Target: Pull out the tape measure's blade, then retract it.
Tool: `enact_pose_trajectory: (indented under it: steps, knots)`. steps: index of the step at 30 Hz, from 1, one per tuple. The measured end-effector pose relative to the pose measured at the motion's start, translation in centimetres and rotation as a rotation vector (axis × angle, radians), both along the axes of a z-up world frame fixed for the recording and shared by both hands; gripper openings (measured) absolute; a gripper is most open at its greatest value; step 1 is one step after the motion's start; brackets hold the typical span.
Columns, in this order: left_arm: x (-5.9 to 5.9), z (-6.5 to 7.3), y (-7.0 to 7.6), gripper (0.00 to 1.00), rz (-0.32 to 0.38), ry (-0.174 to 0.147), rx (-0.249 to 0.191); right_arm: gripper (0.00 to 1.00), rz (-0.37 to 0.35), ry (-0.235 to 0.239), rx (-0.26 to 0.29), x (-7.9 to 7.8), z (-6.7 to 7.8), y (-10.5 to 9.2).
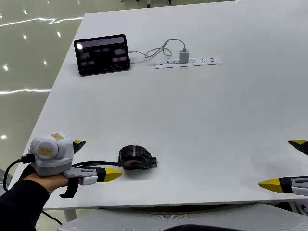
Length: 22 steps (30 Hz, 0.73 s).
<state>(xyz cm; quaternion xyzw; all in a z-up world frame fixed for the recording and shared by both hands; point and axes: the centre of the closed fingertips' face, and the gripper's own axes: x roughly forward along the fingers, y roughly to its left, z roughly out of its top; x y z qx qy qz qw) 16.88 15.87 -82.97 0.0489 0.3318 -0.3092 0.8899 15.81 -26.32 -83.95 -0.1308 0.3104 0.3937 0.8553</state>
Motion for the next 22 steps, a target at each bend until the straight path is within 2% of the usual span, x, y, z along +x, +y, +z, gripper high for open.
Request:
enact_pose_trajectory:
  steps: [4, 9, 11, 19, 22]
  knots:
    - [-0.13, 0.13, -0.15, 0.99, -0.002, 0.012, -0.019, 1.00, 0.012, -0.004, -0.004, 0.19, 0.21, 0.21]
    - [-0.20, -0.02, -0.15, 0.97, -0.017, 0.021, -0.006, 1.00, 0.016, -0.008, 0.002, 0.41, 0.57, 0.48]
    - [0.12, 0.14, -0.12, 0.98, -0.010, 0.004, -0.005, 1.00, 0.017, -0.009, 0.002, 0.47, 0.62, 0.55]
    - [0.30, 0.19, -0.04, 1.00, -0.011, 0.007, -0.005, 1.00, 0.016, -0.008, 0.005, 0.68, 0.64, 0.63]
    - [0.09, 0.12, 0.07, 1.00, -0.014, 0.010, 0.010, 1.00, 0.014, -0.007, 0.007, 0.75, 0.69, 0.64]
